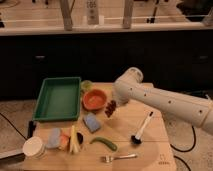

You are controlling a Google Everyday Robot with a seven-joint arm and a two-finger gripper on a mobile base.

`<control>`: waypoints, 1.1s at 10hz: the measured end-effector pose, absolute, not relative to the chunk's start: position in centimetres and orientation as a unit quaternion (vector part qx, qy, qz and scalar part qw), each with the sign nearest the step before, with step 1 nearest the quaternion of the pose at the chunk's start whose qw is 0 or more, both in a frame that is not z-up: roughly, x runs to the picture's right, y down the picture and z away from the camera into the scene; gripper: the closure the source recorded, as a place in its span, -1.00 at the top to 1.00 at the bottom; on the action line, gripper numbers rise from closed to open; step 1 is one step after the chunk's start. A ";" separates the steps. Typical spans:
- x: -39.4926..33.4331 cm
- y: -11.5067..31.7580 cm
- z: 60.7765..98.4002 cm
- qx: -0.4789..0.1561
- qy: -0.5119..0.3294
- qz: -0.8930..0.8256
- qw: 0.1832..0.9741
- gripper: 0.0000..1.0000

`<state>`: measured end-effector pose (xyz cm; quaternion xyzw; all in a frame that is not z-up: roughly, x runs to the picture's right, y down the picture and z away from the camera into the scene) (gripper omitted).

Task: Place grapes in tray

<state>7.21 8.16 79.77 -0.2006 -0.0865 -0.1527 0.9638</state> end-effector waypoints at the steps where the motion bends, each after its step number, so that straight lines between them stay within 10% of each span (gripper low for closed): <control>1: 6.5 7.9 79.8 -0.200 -0.086 -0.159 0.963 -0.96; 11: 3.4 5.9 80.5 -0.195 -0.076 -0.203 0.957 -0.96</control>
